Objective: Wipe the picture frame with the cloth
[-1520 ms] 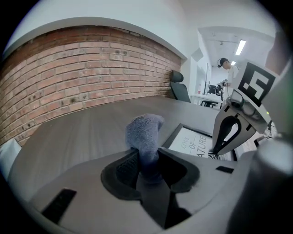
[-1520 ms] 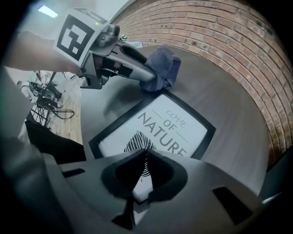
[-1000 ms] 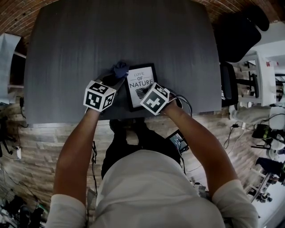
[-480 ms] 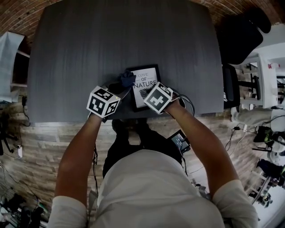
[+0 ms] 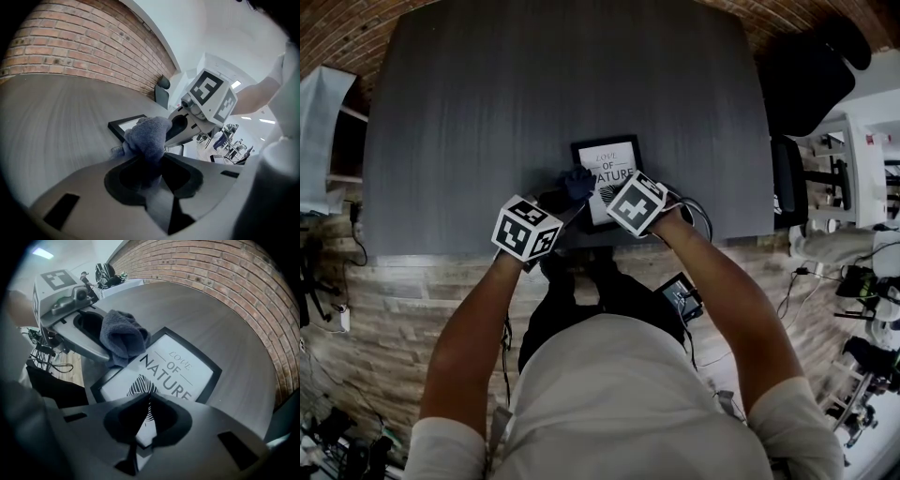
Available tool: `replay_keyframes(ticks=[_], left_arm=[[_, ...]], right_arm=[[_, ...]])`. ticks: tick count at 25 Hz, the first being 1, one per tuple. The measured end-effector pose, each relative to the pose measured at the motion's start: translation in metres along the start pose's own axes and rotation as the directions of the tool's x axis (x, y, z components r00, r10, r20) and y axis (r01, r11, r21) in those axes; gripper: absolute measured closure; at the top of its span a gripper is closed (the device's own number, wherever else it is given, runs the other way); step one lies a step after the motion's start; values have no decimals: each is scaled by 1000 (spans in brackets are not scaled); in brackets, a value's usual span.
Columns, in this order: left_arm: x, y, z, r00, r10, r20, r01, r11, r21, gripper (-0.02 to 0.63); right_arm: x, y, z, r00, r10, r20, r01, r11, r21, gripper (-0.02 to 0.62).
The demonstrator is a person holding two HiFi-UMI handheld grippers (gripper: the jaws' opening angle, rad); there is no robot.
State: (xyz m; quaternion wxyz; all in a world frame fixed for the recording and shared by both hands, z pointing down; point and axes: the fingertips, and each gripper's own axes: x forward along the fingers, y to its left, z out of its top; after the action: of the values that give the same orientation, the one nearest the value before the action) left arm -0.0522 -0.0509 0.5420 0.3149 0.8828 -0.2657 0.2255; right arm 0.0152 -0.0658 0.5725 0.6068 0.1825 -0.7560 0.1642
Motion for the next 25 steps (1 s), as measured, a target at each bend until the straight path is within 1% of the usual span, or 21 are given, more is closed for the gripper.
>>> replay_keyframes(ticks=[14, 25], left_arm=[[-6, -46, -32, 996, -80, -40, 79, 997, -14, 500], [-11, -68, -51, 993, -108, -46, 106, 994, -36, 500]], right_arm=[[-1, -1, -1, 1000, -22, 6, 21, 1000, 18, 571], [-1, -1, 0, 999, -42, 9, 41, 999, 31, 571]])
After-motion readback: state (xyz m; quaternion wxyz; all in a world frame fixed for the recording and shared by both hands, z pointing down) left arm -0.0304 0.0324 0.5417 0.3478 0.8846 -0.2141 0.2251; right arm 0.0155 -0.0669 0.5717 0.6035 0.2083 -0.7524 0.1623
